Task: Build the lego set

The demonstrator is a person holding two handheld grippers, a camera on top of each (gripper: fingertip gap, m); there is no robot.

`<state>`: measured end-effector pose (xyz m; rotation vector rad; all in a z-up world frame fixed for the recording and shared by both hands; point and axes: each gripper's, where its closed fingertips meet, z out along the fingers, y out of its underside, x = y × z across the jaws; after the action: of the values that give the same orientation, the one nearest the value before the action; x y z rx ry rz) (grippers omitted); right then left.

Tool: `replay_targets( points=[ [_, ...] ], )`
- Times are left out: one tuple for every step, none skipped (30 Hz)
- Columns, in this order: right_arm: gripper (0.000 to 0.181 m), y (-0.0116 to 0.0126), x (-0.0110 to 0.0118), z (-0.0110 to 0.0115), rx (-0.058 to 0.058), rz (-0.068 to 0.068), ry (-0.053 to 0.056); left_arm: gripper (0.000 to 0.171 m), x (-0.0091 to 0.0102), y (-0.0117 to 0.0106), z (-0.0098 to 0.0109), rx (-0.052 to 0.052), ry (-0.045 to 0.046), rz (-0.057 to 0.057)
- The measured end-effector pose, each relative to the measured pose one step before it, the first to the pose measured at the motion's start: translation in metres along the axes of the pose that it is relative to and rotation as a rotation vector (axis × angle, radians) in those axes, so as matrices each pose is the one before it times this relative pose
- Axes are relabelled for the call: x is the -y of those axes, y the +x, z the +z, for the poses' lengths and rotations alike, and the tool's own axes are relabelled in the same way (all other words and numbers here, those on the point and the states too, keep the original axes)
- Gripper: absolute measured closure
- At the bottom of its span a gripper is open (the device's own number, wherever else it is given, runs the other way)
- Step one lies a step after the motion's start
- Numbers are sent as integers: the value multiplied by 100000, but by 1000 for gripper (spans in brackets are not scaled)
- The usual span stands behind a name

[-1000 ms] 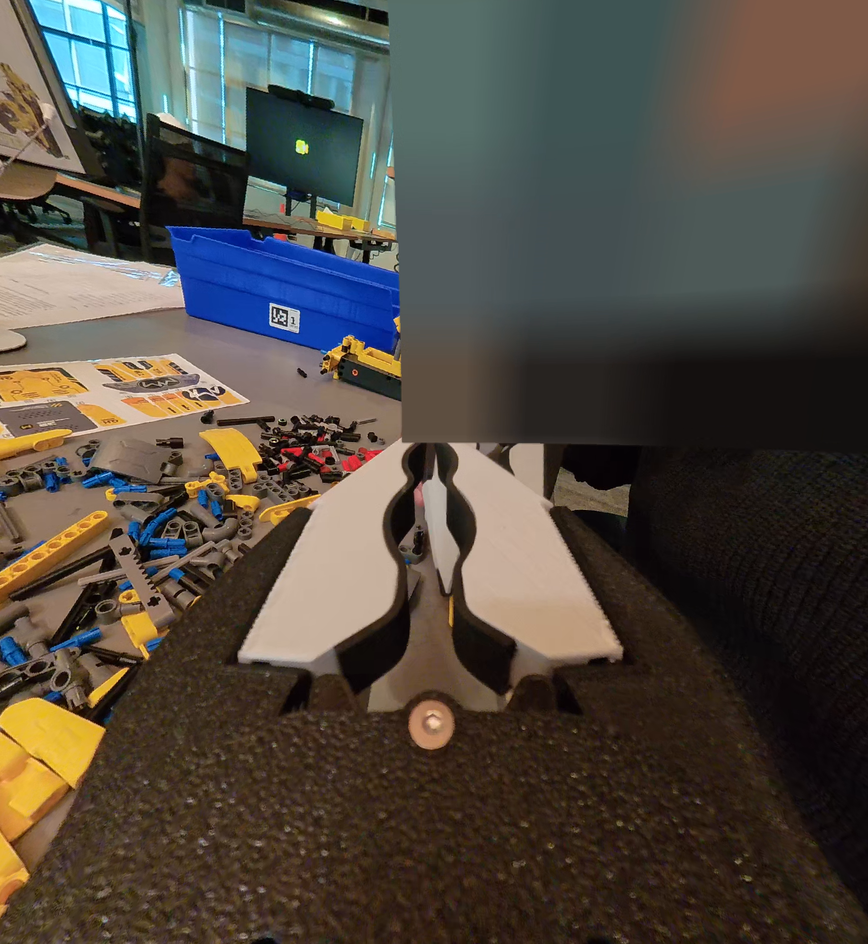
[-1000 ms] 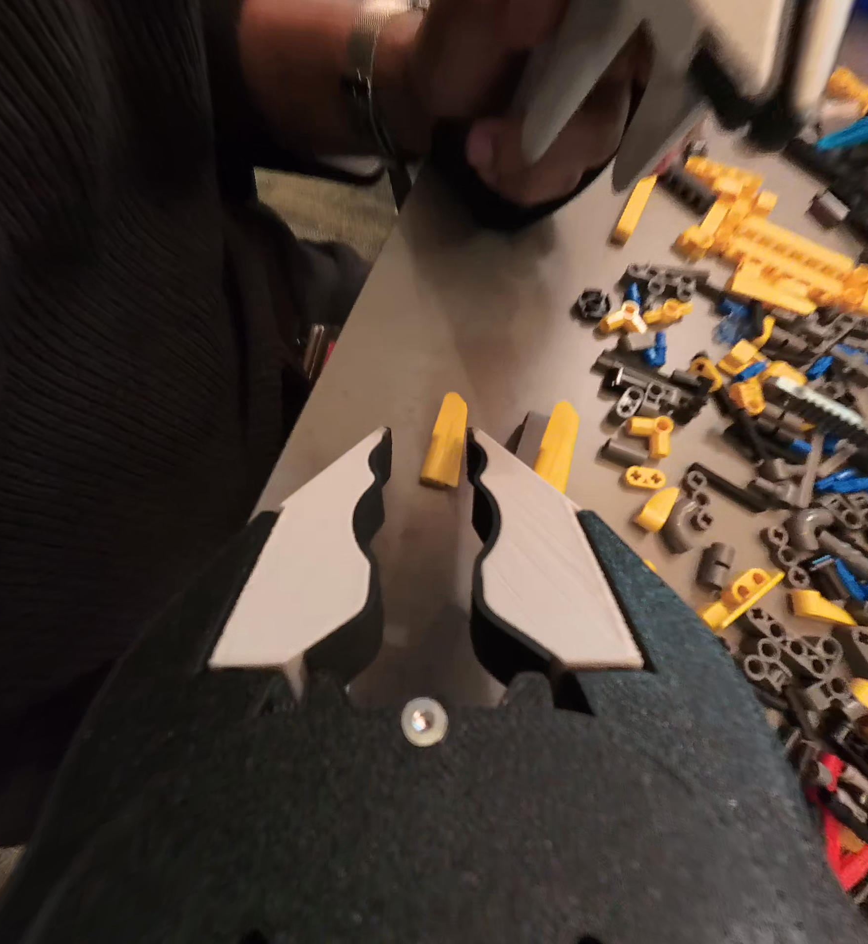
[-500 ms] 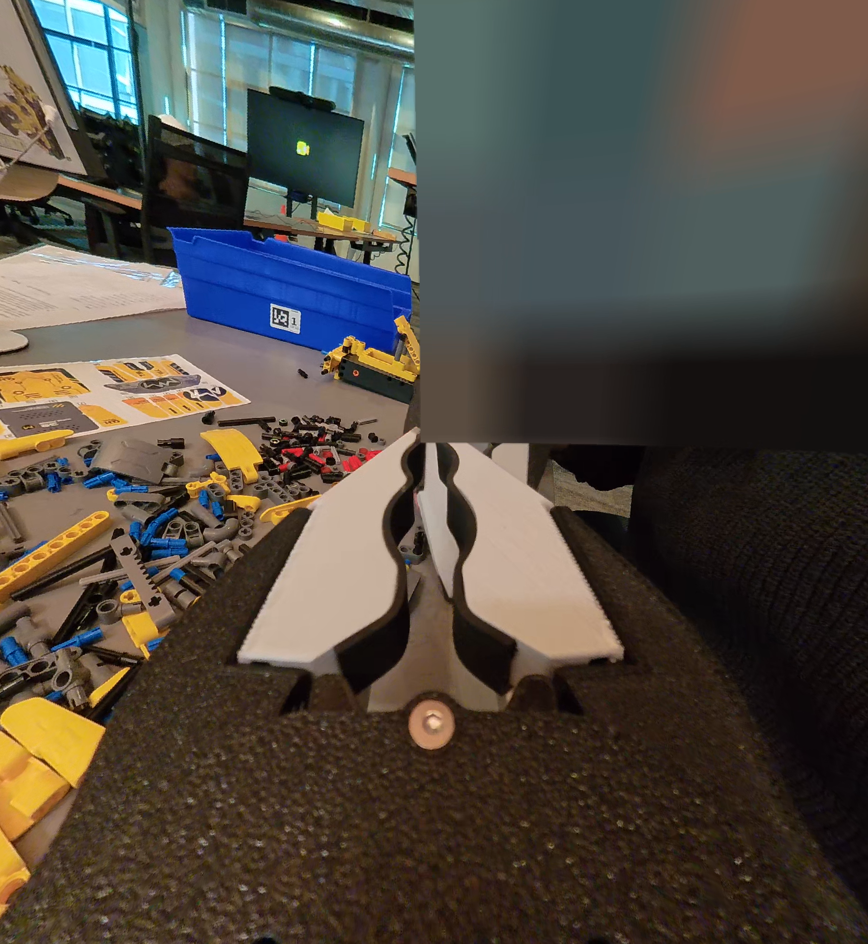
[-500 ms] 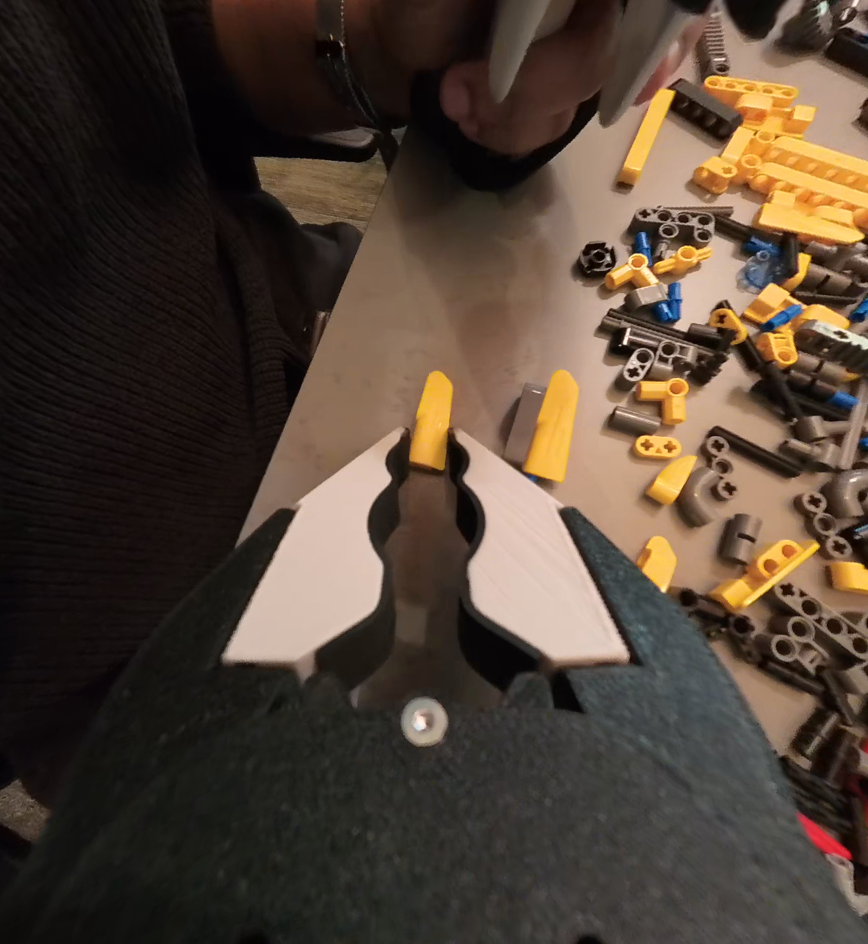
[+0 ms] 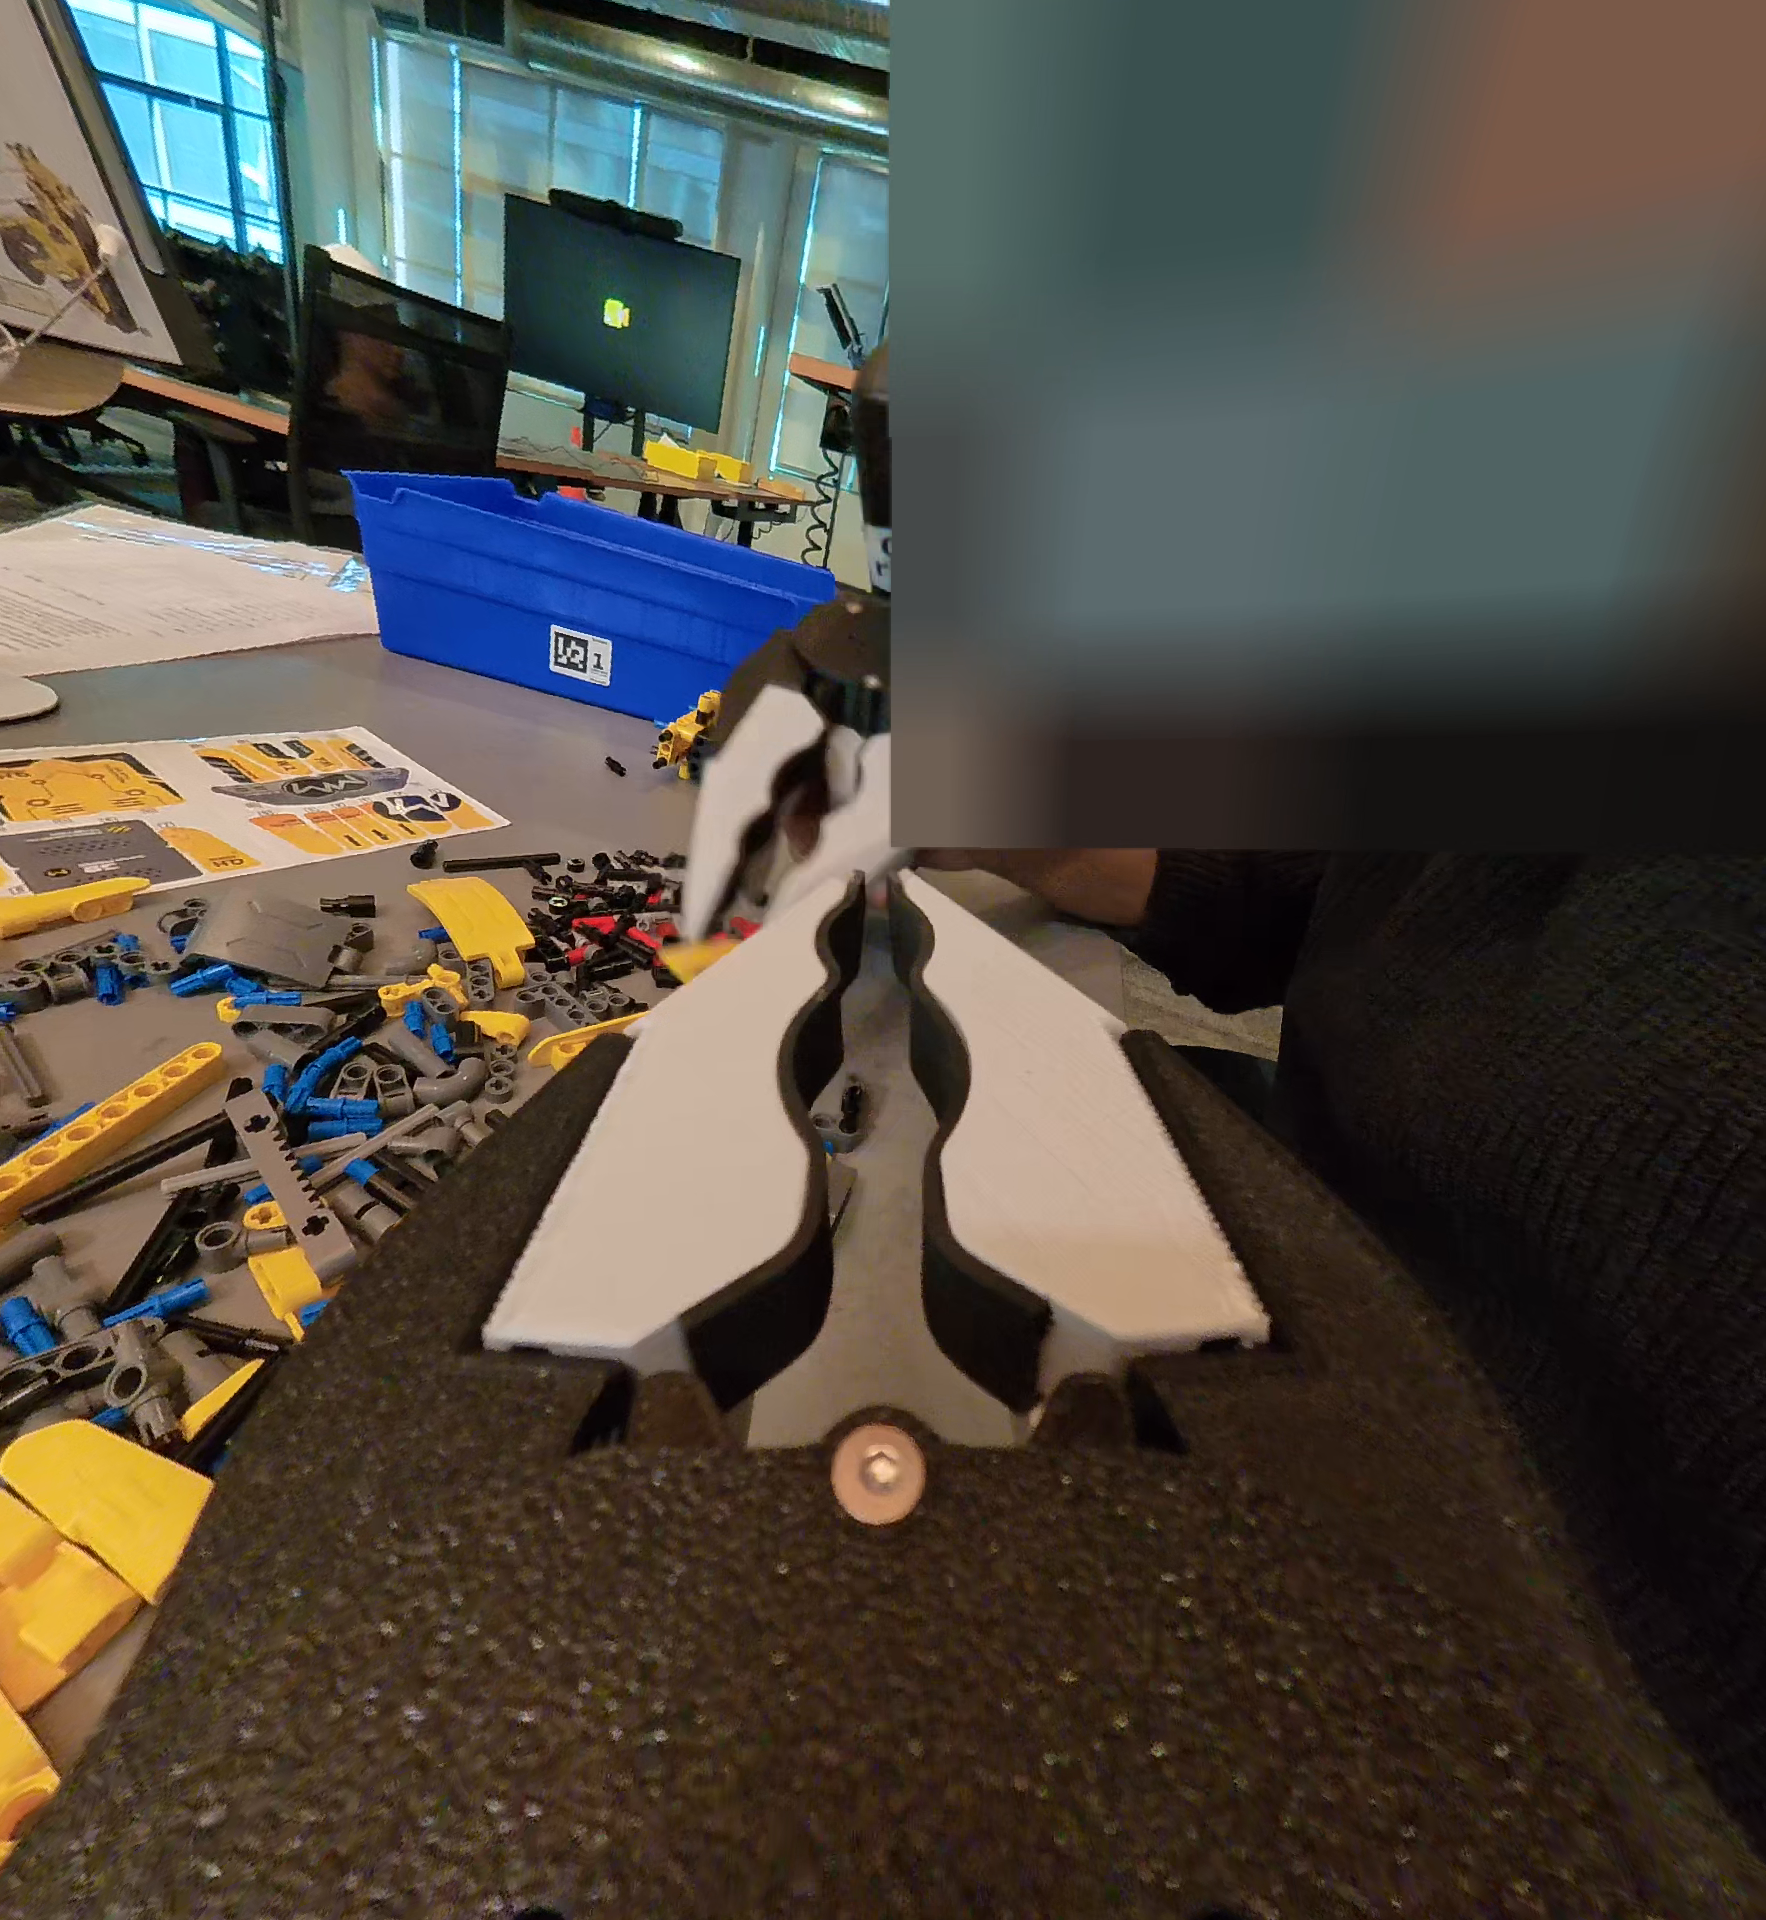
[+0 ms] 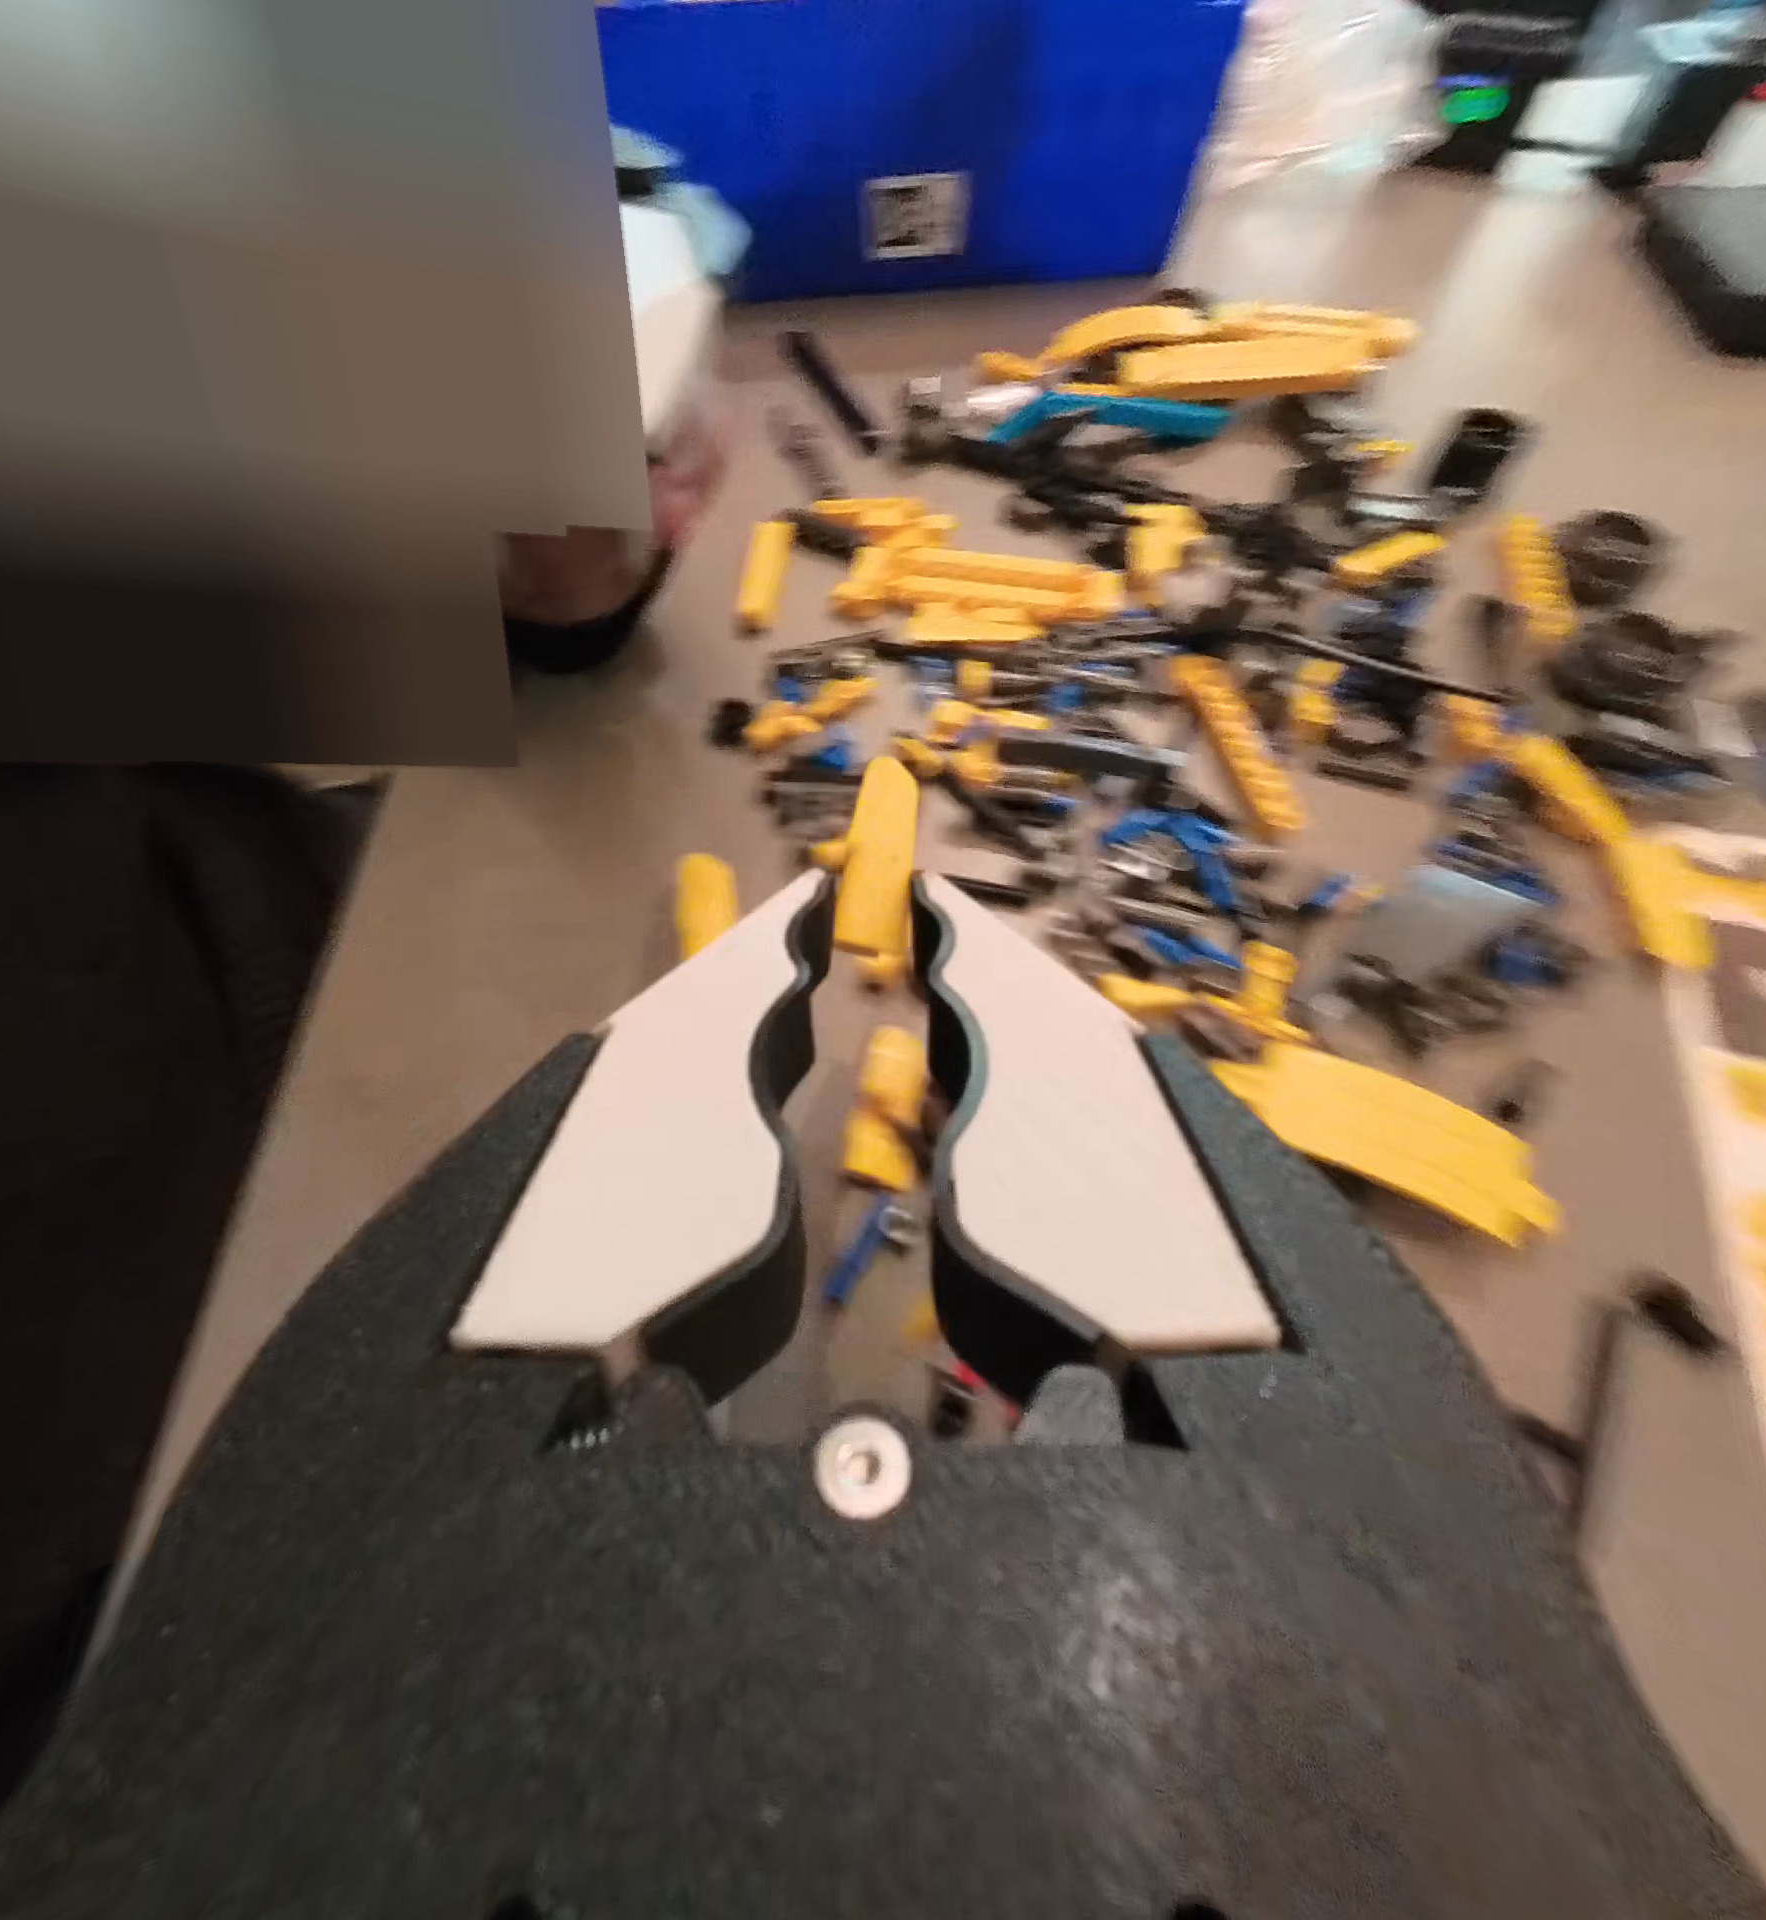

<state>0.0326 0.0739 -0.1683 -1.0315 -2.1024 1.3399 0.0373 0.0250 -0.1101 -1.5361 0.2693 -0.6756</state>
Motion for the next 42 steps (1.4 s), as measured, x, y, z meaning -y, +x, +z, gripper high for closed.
replay_targets(
  points=[
    [167,1872,-141,-729,-8328,959,-285,168,18,-11,-16,22,179,5],
    [167,1917,-319,-638,-8212,644,-1210,168,25,-4,-24,40,166,-15],
    [167,1833,-442,-501,-7551,1019,-1694,168,20,-3,-19,-2,123,-20],
    [167,1647,-431,-337,-6589,1820,-1487,168,8,-9,-6,32,113,-12],
    [167,1354,-363,-181,-5238,2260,-899,168,16,-2,-15,32,108,13],
    [167,1072,-306,-71,-4026,2268,-499,168,16,0,-14,9,113,22],
    [167,904,-292,16,-3388,2193,-558,168,19,1,-13,14,131,0],
    [167,783,-337,63,-3145,2137,-1011,168,21,2,-20,23,155,49],
    [167,702,-345,94,-2951,1992,-1334,168,16,11,-16,68,158,132],
    [167,598,-339,109,-2693,1805,-1457,168,16,8,-31,69,149,146],
    [168,494,-331,118,-2343,1431,-1636,168,23,2,-20,85,186,112],
    [169,444,-356,118,-2325,772,-1884,168,23,1,-16,86,110,87],
    [168,425,-369,119,-2553,13,-2042,168,2,-3,0,76,37,79],
    [168,376,-315,102,-2670,-414,-1870,168,-2,-5,-2,98,5,67],
    [168,277,-188,72,-2319,-554,-1287,168,1,-4,3,74,-45,55],
    [168,91,-19,12,-1467,-771,-462,168,-15,-3,6,109,-76,60],
    [168,-61,142,-53,-688,-1126,321,168,2,-11,3,112,-41,79],
    [168,-128,273,-115,-432,-1363,995,168,-10,-8,9,72,-62,12],
    [168,-139,342,-158,-385,-1481,1434,168,-2,-17,10,71,-96,-21],
    [168,-131,374,-182,-417,-1445,1601,168,-10,-13,9,109,-62,10],
    [168,-118,382,-184,-229,-1263,1737,168,-5,-18,6,103,-40,-32],
    [168,-135,391,-187,49,-997,1874,168,-8,-14,4,91,-65,-55],
    [168,-65,377,-181,-93,-565,1831,168,-8,-21,12,83,-72,-28],
    [168,-41,368,-178,-49,-284,1794,168,-3,-23,6,133,-27,-19],
    [168,-50,384,-165,266,-213,1928,168,5,-30,4,126,16,-12],
    [168,-37,365,-164,371,35,1923,168,10,-19,9,108,-6,15],
    [168,-65,337,-141,708,399,1818,168,4,-36,-5,182,10,32],
    [168,-54,288,-71,935,820,1596,168,8,-26,-3,111,41,42],
    [167,40,227,-24,730,1251,1200,168,5,-26,2,168,34,34],
    [167,104,181,32,542,1553,820,168,15,-25,-3,112,23,46],
    [166,143,201,71,582,1841,710,168,7,-10,-13,96,61,106],
    [165,96,325,91,880,2357,1024,168,18,-12,-5,152,85,164],
    [165,-25,495,89,1403,3028,1458,168,10,-6,-10,174,52,231],
    [164,-198,699,78,1905,3386,2050,168,4,0,1,148,20,244],
    [164,-350,906,79,2163,3190,2675,168,2,-13,-6,176,-9,246],
    [164,-406,1000,119,1724,2681,2530,168,-2,-11,6,212,-31,186],
    [164,-417,1004,125,1064,1617,1946,168,-6,-12,3,98,-26,93],
    [164,-450,1037,138,732,264,1879,168,9,5,-1,38,18,74],
    [165,-505,1035,159,643,-697,2089,168,5,4,-15,86,65,115],
    [165,-528,965,197,644,-1125,2143,168,13,14,-9,63,68,165],
    [164,-524,811,246,710,-1113,1888,168,6,10,-9,59,90,193],
    [165,-549,616,308,1066,-1108,1453,168,14,28,-11,31,97,215]
  ],
)
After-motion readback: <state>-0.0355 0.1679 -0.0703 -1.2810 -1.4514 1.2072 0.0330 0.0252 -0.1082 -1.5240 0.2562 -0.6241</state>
